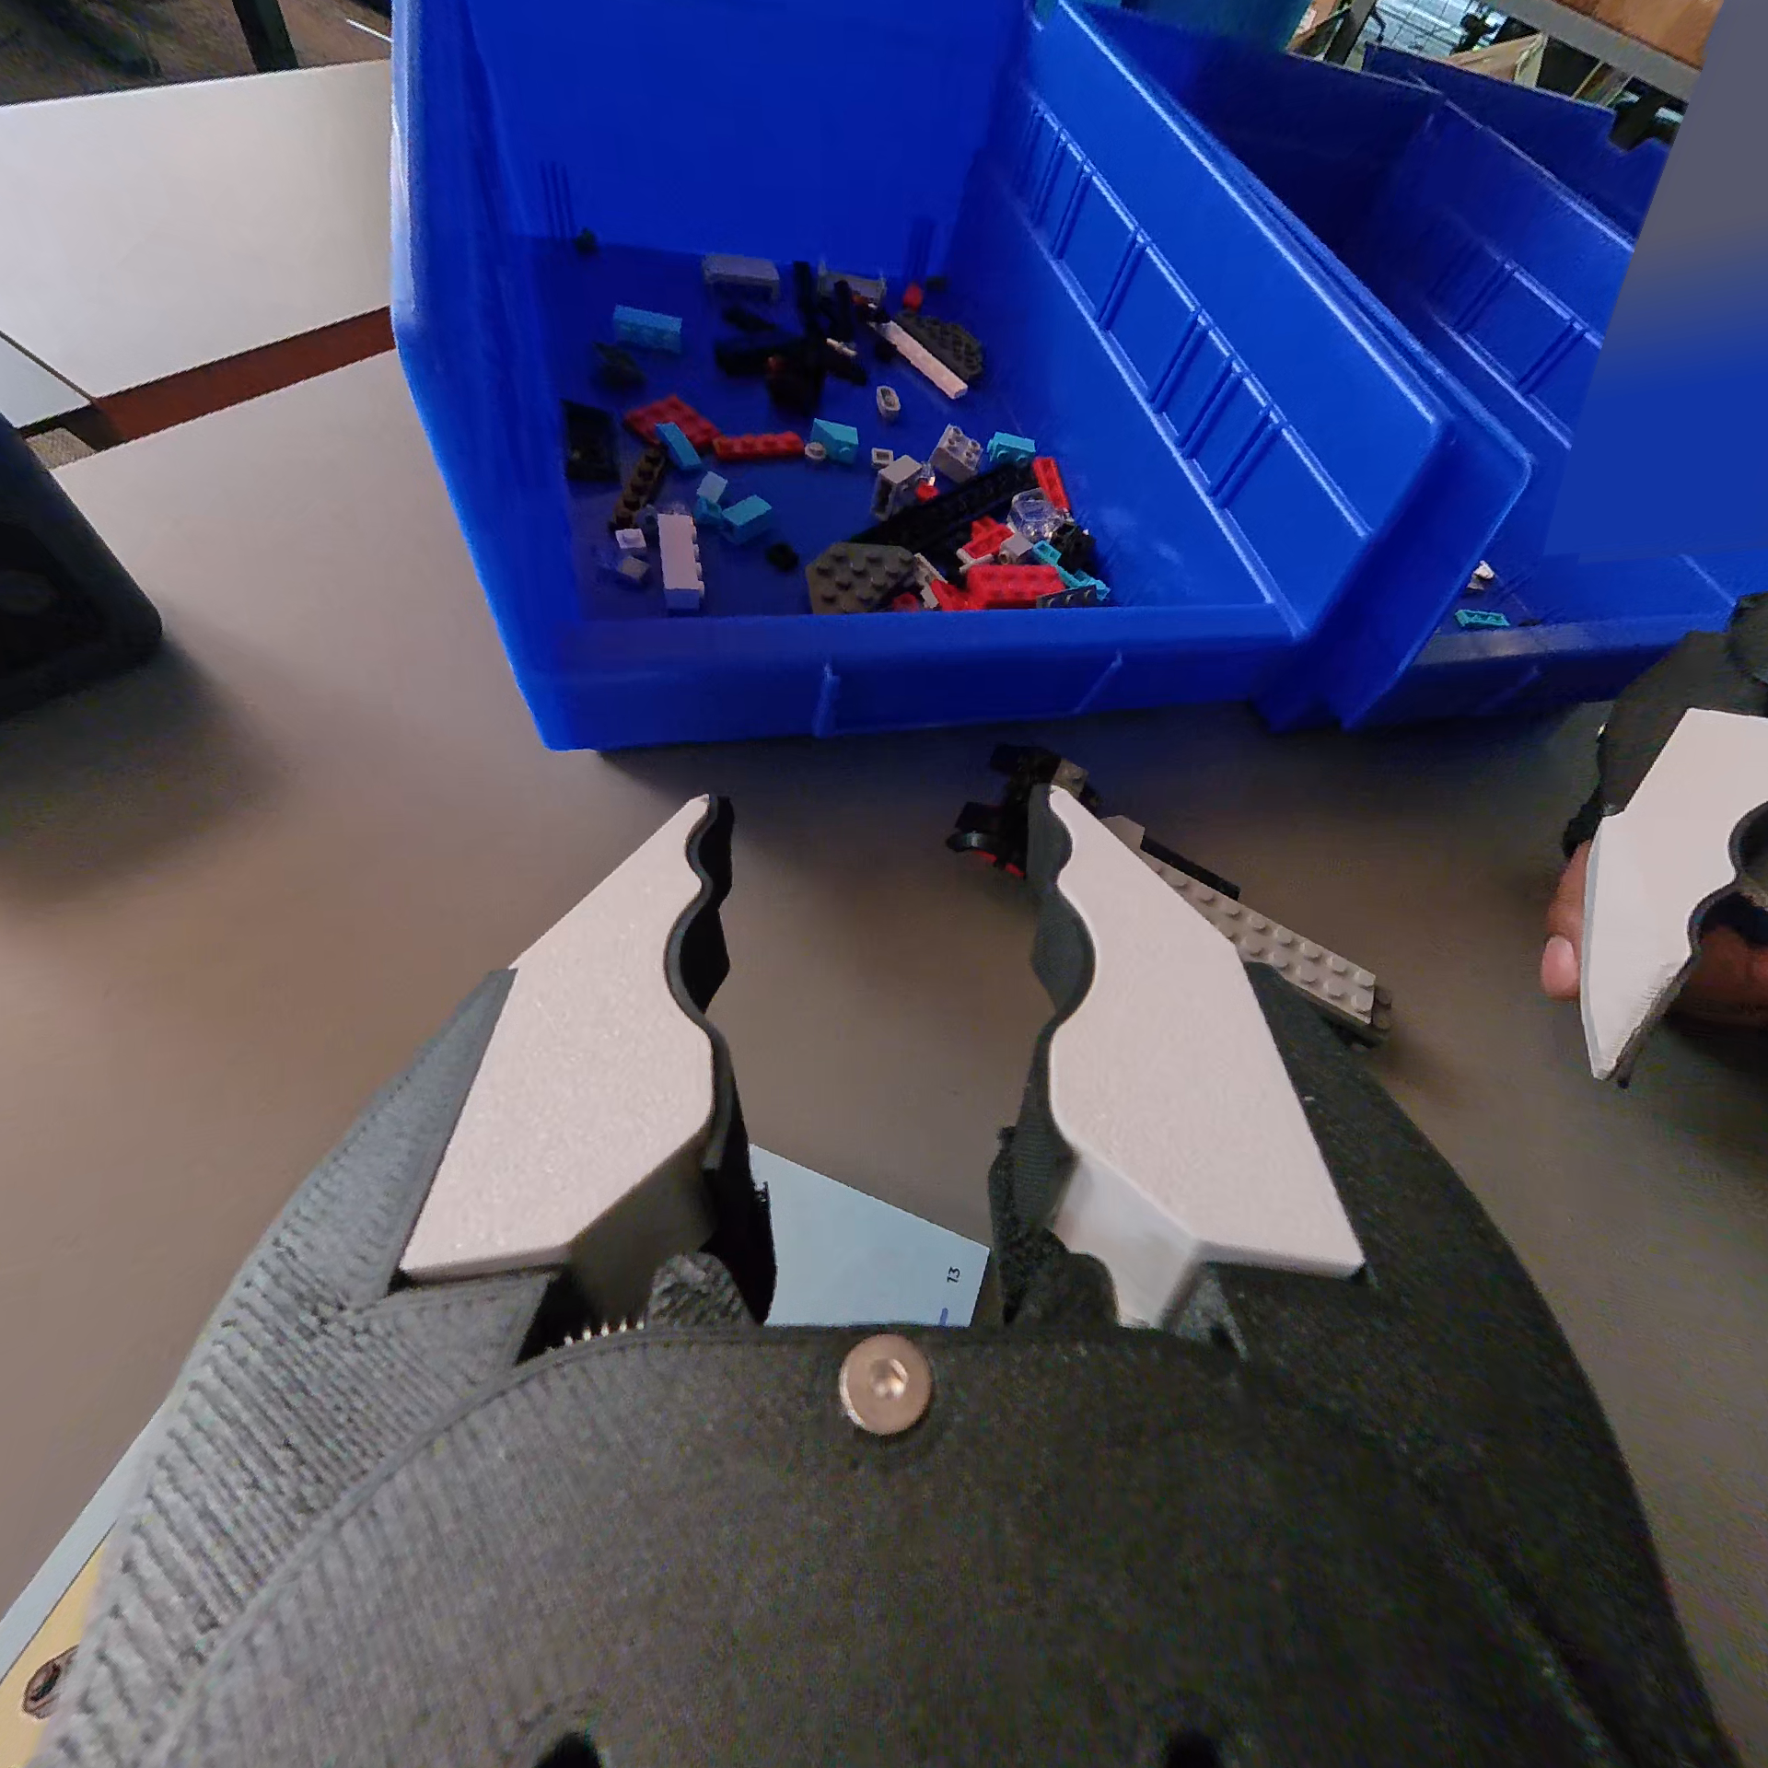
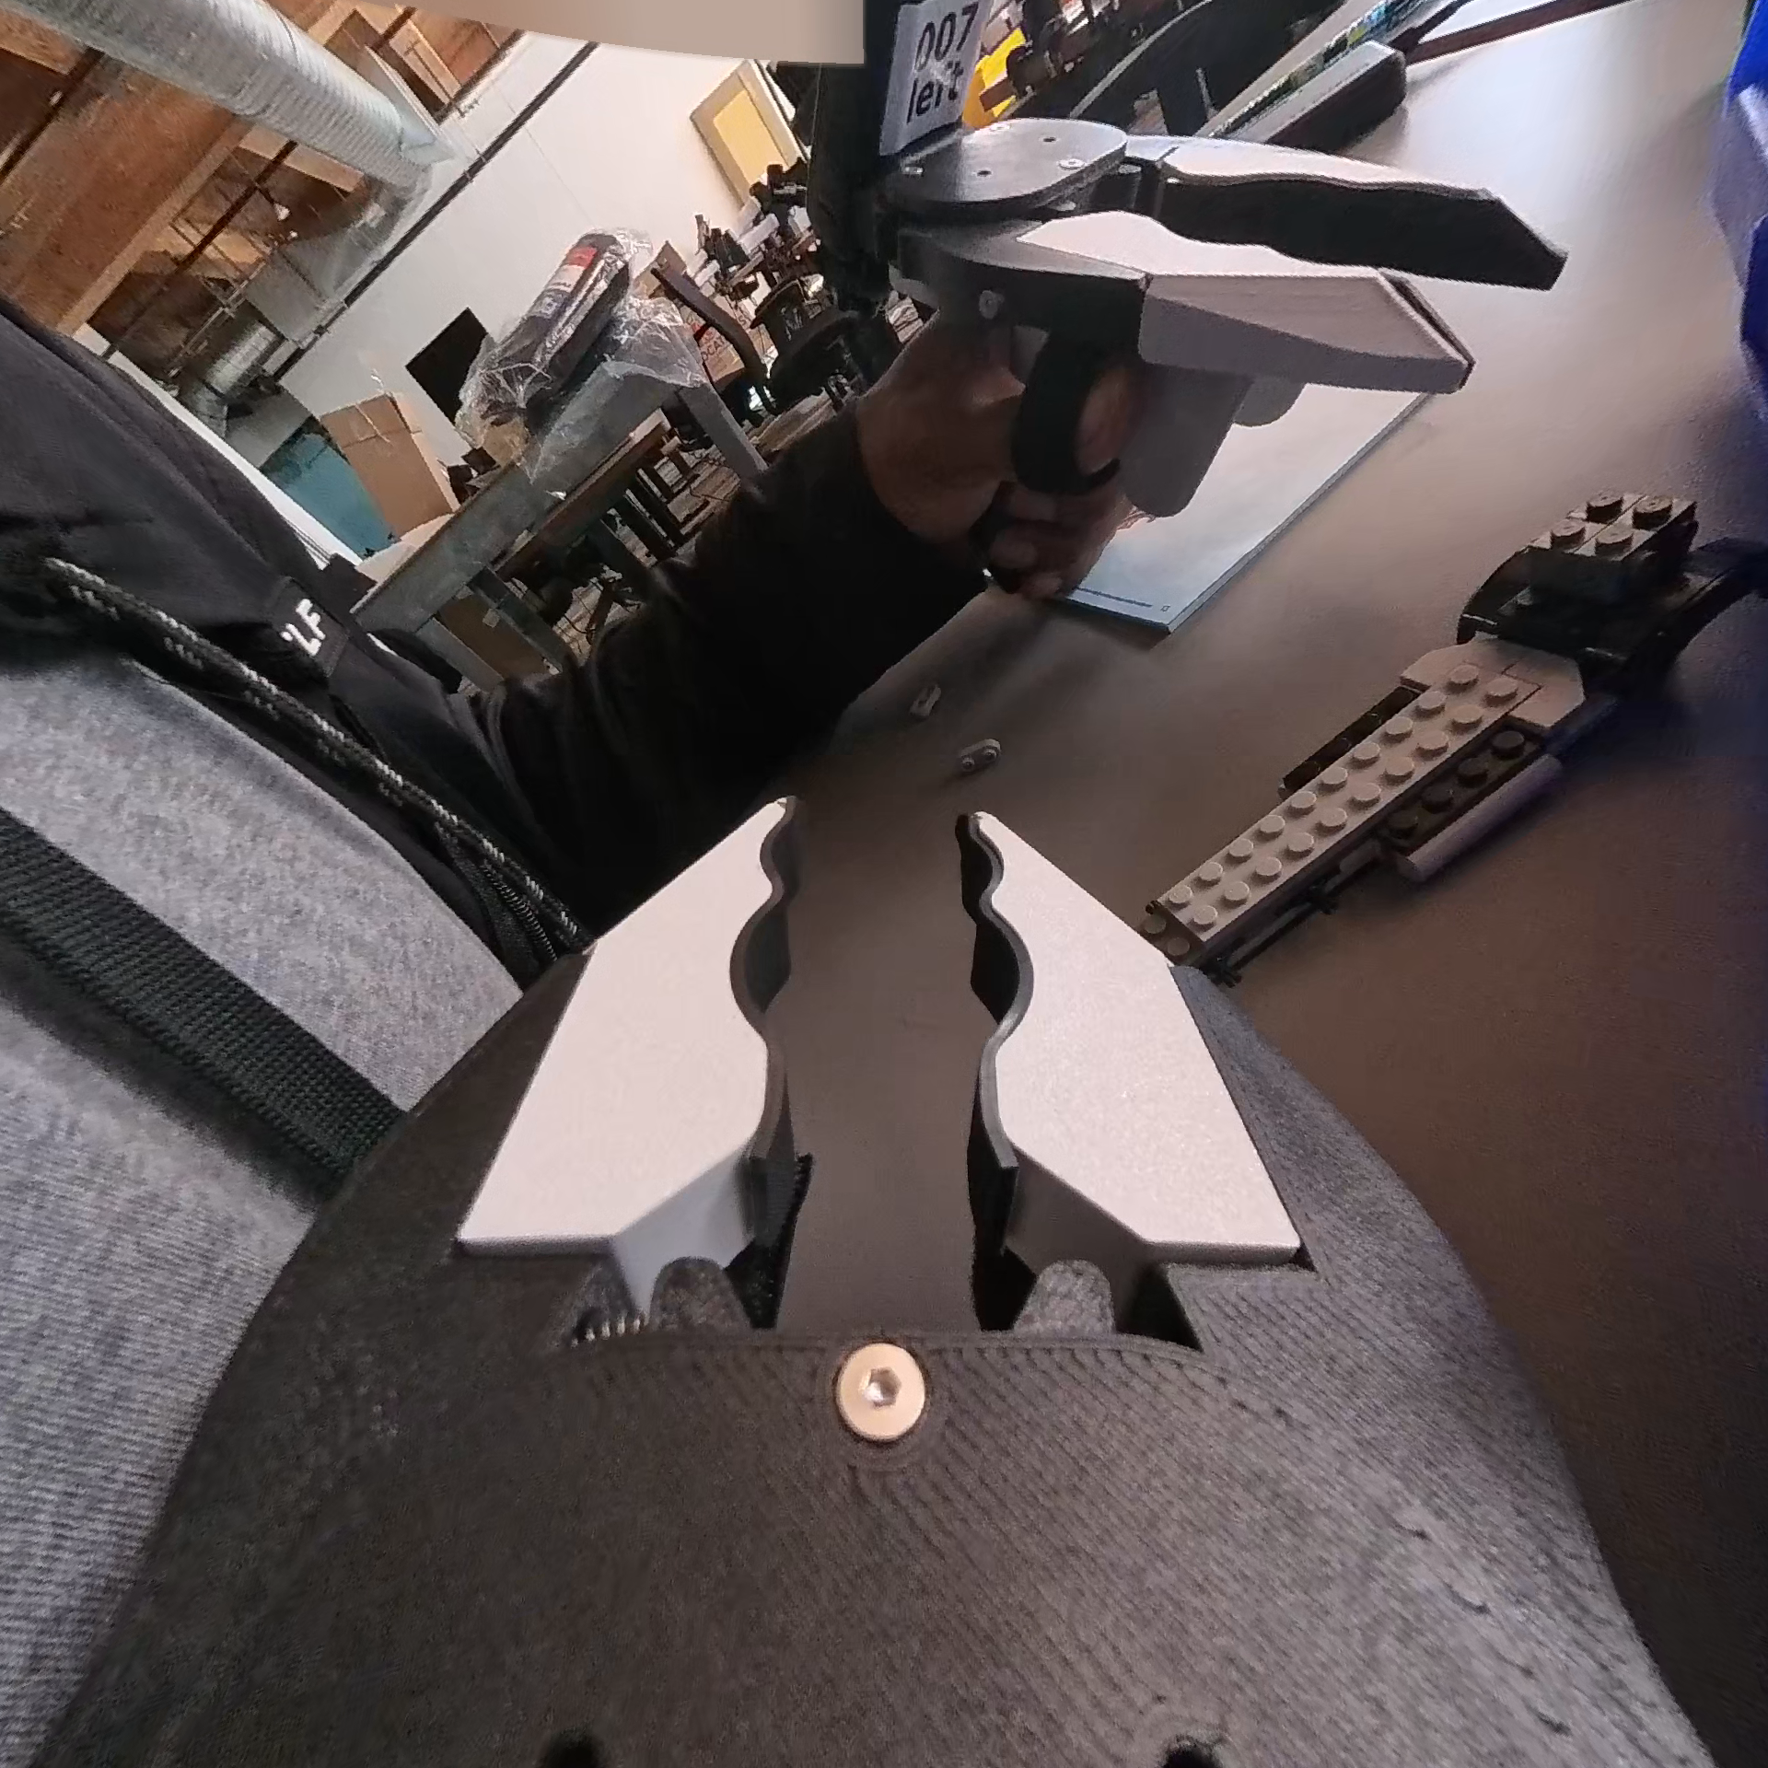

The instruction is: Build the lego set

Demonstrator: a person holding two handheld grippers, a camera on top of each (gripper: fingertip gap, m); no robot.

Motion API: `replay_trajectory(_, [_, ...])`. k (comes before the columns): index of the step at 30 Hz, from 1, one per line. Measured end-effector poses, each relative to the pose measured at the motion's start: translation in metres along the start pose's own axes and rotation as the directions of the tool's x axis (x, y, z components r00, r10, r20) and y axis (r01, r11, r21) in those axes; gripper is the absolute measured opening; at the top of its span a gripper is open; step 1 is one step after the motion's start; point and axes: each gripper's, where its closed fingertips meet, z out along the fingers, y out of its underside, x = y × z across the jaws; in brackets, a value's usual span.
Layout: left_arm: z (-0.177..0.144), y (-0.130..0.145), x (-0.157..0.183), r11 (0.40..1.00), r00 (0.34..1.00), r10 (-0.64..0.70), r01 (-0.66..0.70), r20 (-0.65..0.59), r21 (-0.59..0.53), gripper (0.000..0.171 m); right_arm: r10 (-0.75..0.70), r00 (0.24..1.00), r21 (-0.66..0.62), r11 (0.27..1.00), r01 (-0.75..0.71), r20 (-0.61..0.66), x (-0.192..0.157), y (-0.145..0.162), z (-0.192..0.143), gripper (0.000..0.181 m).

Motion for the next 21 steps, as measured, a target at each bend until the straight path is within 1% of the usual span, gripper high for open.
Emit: replay_trajectory(21, [-0.0004, -0.0004, 0.0003, 1.000, 1.000, -0.007, 0.007, 0.003, 0.002, 0.064, -0.002, 1.000, -0.003, 1.000, 0.002, 0.001, -0.0004, 0.0007, 0.0002, 0.034])
